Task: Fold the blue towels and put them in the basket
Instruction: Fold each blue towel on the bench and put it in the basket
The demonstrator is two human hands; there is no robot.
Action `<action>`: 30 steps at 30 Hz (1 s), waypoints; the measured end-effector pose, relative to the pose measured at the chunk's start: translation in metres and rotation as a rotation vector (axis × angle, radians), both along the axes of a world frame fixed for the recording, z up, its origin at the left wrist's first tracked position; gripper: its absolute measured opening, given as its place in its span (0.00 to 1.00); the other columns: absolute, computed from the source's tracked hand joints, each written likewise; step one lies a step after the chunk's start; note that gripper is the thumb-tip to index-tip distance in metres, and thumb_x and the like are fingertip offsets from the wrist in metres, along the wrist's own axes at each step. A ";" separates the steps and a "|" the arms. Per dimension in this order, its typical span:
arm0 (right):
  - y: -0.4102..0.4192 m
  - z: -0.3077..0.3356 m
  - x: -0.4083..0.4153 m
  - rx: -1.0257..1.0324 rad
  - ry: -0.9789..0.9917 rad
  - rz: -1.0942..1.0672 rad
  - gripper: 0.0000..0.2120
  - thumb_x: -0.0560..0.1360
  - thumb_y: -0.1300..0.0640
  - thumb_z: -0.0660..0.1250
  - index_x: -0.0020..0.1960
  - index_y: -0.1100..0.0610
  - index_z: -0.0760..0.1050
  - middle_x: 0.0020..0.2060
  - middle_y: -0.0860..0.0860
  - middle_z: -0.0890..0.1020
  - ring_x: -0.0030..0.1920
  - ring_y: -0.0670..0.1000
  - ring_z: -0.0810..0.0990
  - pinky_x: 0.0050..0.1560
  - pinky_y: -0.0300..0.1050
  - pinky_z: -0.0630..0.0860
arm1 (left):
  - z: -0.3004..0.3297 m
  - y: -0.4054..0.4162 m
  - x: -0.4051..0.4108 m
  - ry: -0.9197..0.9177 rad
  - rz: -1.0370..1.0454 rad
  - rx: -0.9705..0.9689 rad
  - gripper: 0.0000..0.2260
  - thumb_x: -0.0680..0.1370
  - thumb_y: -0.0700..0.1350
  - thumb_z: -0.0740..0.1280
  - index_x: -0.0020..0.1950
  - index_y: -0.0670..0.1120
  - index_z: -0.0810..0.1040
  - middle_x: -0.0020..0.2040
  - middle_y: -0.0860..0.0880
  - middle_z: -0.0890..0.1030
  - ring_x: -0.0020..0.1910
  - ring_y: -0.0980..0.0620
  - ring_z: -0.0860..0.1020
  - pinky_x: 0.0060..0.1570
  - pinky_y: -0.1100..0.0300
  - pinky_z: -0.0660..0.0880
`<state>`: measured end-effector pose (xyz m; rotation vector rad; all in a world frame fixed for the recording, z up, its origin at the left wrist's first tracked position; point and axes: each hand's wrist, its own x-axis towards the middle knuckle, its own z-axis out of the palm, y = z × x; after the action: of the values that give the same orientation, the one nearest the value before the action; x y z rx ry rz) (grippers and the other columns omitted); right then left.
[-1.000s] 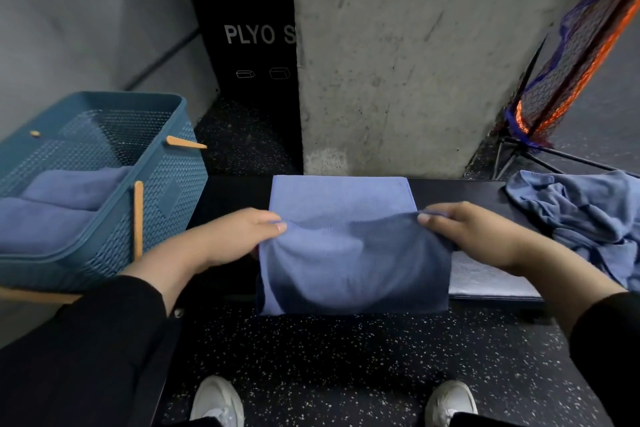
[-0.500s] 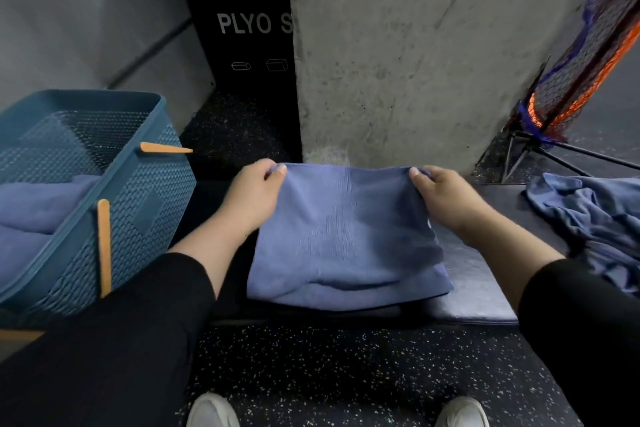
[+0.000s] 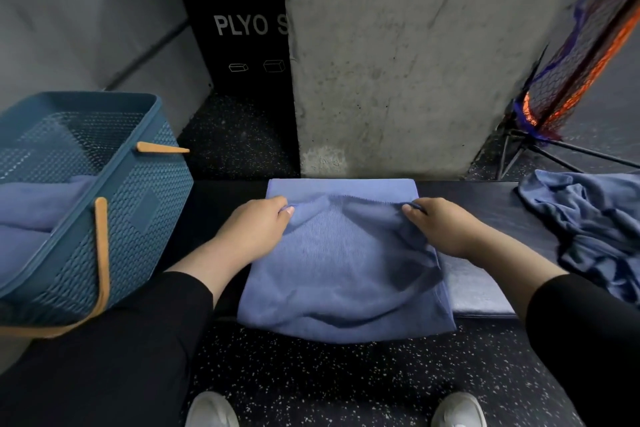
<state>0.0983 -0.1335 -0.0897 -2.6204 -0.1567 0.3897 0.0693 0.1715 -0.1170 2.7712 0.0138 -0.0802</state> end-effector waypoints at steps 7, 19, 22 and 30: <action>-0.017 0.009 -0.033 -0.010 0.128 0.098 0.19 0.83 0.48 0.58 0.38 0.58 0.69 0.31 0.50 0.75 0.32 0.50 0.75 0.36 0.43 0.69 | 0.007 -0.002 -0.039 0.064 -0.085 0.052 0.17 0.84 0.53 0.57 0.36 0.48 0.64 0.35 0.49 0.74 0.37 0.45 0.74 0.36 0.52 0.65; -0.015 0.036 -0.019 0.630 -0.139 -0.088 0.20 0.81 0.48 0.60 0.40 0.64 0.68 0.32 0.48 0.67 0.34 0.46 0.66 0.36 0.45 0.62 | 0.047 0.010 -0.023 -0.244 0.106 -0.604 0.17 0.85 0.47 0.60 0.38 0.41 0.68 0.32 0.54 0.67 0.33 0.56 0.65 0.35 0.56 0.62; -0.003 0.024 -0.002 0.396 -0.231 -0.104 0.20 0.83 0.48 0.58 0.42 0.64 0.70 0.33 0.50 0.70 0.36 0.48 0.67 0.38 0.47 0.64 | 0.031 0.010 -0.004 -0.212 0.187 -0.459 0.17 0.85 0.49 0.59 0.40 0.40 0.68 0.32 0.50 0.70 0.32 0.53 0.66 0.34 0.54 0.62; -0.002 -0.014 0.007 0.038 -0.089 -0.001 0.19 0.84 0.49 0.55 0.38 0.58 0.68 0.34 0.54 0.76 0.39 0.58 0.75 0.39 0.48 0.65 | -0.007 0.010 0.001 0.009 -0.001 -0.032 0.16 0.85 0.52 0.55 0.41 0.46 0.68 0.39 0.48 0.76 0.42 0.43 0.75 0.39 0.53 0.64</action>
<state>0.1055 -0.1357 -0.1040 -2.6017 -0.1906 0.2670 0.0699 0.1818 -0.1244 2.7393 0.0140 -0.0925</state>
